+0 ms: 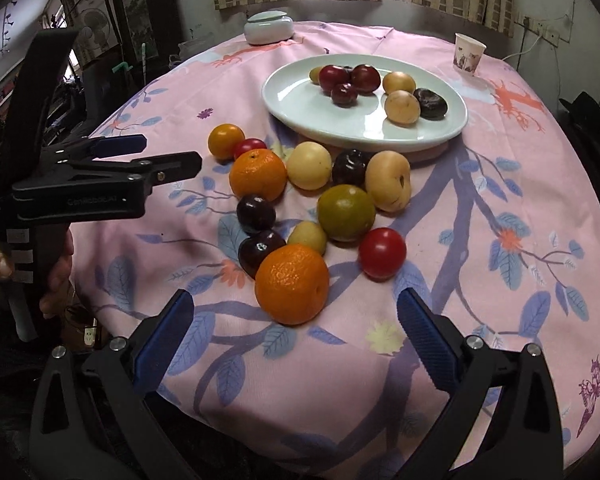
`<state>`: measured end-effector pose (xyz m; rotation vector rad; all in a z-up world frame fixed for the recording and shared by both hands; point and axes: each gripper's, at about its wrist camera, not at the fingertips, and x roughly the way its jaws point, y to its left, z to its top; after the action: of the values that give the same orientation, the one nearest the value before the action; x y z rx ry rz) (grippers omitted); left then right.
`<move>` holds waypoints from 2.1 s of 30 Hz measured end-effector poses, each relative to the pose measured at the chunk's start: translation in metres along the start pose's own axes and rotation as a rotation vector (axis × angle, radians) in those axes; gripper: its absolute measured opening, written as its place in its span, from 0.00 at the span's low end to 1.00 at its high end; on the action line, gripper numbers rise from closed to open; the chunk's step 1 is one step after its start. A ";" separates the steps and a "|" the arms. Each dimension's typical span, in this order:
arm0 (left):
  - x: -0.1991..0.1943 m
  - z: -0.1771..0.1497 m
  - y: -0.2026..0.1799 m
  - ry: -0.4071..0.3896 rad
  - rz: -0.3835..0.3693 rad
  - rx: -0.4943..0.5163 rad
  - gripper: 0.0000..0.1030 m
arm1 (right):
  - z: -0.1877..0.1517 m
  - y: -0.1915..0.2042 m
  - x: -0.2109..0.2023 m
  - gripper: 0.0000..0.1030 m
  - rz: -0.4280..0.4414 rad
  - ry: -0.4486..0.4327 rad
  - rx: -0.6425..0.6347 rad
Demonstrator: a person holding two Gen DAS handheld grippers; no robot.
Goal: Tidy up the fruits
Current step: 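Withdraw both tools from the plate back toward the fruit cluster, then grasp an orange with the right tool while the left tool grasps a yellow-orange fruit, then carry both fruits onto the white plate and open both tools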
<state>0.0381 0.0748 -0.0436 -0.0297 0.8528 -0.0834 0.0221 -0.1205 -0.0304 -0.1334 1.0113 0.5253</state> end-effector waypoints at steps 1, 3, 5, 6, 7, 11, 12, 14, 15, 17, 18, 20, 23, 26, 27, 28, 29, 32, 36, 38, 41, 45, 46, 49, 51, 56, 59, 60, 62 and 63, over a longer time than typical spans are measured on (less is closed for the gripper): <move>-0.001 0.000 0.001 -0.001 0.001 -0.002 0.96 | 0.000 -0.001 0.001 0.99 0.000 0.003 0.012; -0.002 -0.001 0.003 -0.002 0.006 -0.006 0.96 | 0.000 -0.005 0.002 0.99 0.007 0.007 0.037; -0.002 -0.001 0.006 0.001 0.008 -0.013 0.96 | -0.001 -0.007 0.005 0.99 0.009 0.017 0.057; -0.001 -0.002 0.007 0.003 0.009 -0.018 0.96 | -0.001 -0.007 0.005 0.99 0.009 0.020 0.063; -0.001 -0.003 0.008 0.006 0.009 -0.022 0.96 | -0.001 -0.008 0.006 0.99 0.009 0.022 0.068; 0.002 -0.004 0.012 0.021 0.007 -0.036 0.96 | 0.001 -0.010 0.011 0.85 0.024 0.026 0.080; 0.002 -0.004 0.013 0.023 0.006 -0.037 0.96 | 0.002 -0.010 0.014 0.73 0.035 0.034 0.082; 0.003 -0.005 0.014 0.024 0.008 -0.038 0.96 | 0.003 -0.012 0.020 0.60 0.061 0.054 0.093; 0.002 -0.005 0.014 0.024 0.009 -0.039 0.96 | 0.003 -0.012 0.024 0.51 0.068 0.065 0.097; 0.003 -0.005 0.015 0.026 0.011 -0.039 0.96 | 0.002 -0.011 0.026 0.46 0.069 0.058 0.098; 0.003 -0.005 0.016 0.027 0.014 -0.039 0.96 | 0.002 -0.011 0.024 0.42 0.077 0.054 0.098; 0.005 -0.003 0.018 0.029 0.023 -0.037 0.96 | 0.003 -0.011 0.020 0.42 0.066 0.044 0.094; 0.010 0.002 0.021 0.024 0.058 -0.028 0.96 | 0.003 -0.018 0.010 0.42 0.022 0.030 0.108; 0.021 0.010 0.025 0.026 0.119 -0.015 0.96 | -0.001 -0.031 0.004 0.42 -0.027 0.020 0.137; 0.025 0.013 0.025 0.030 0.136 -0.008 0.96 | -0.003 -0.036 0.003 0.42 -0.032 0.023 0.151; 0.030 0.015 0.025 0.036 0.157 0.001 0.96 | -0.005 -0.041 0.004 0.42 -0.032 0.029 0.165; 0.034 0.016 0.025 0.043 0.180 0.012 0.96 | -0.007 -0.044 0.004 0.42 -0.032 0.034 0.175; 0.048 0.018 0.020 0.084 0.190 0.053 0.96 | -0.013 -0.051 0.005 0.42 -0.023 0.044 0.193; 0.059 0.017 0.003 0.117 0.158 0.114 0.96 | -0.015 -0.058 0.005 0.42 -0.006 0.038 0.213; 0.063 0.020 0.000 0.113 0.160 0.122 0.94 | -0.016 -0.060 0.006 0.42 0.003 0.035 0.220; 0.066 0.026 0.001 0.121 0.119 0.103 0.66 | -0.017 -0.062 0.007 0.42 0.018 0.032 0.230; 0.072 0.030 -0.002 0.138 0.078 0.108 0.54 | -0.017 -0.065 0.004 0.42 0.015 0.030 0.245; 0.074 0.032 -0.002 0.138 0.076 0.110 0.54 | -0.018 -0.066 0.004 0.42 0.013 0.030 0.251; 0.080 0.037 0.000 0.149 0.025 0.084 0.42 | -0.018 -0.068 0.004 0.42 0.014 0.028 0.267; 0.079 0.037 -0.003 0.151 0.024 0.086 0.40 | -0.018 -0.067 0.004 0.42 0.011 0.029 0.267; 0.065 0.032 -0.005 0.143 -0.019 0.069 0.40 | -0.015 -0.066 0.003 0.42 0.003 0.029 0.264; 0.045 0.032 -0.007 0.110 -0.046 0.066 0.40 | -0.012 -0.064 0.002 0.42 0.000 0.023 0.260; 0.038 0.032 -0.009 0.095 -0.058 0.065 0.40 | -0.011 -0.063 0.001 0.42 -0.001 0.020 0.259; 0.023 0.032 -0.012 0.066 -0.078 0.068 0.40 | -0.010 -0.062 -0.001 0.42 -0.001 0.014 0.258; 0.017 0.032 -0.014 0.054 -0.088 0.071 0.40 | -0.009 -0.062 -0.002 0.42 0.000 0.009 0.259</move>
<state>0.0723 0.0589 -0.0348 0.0022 0.9024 -0.1978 0.0437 -0.1782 -0.0422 0.0950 1.0791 0.3896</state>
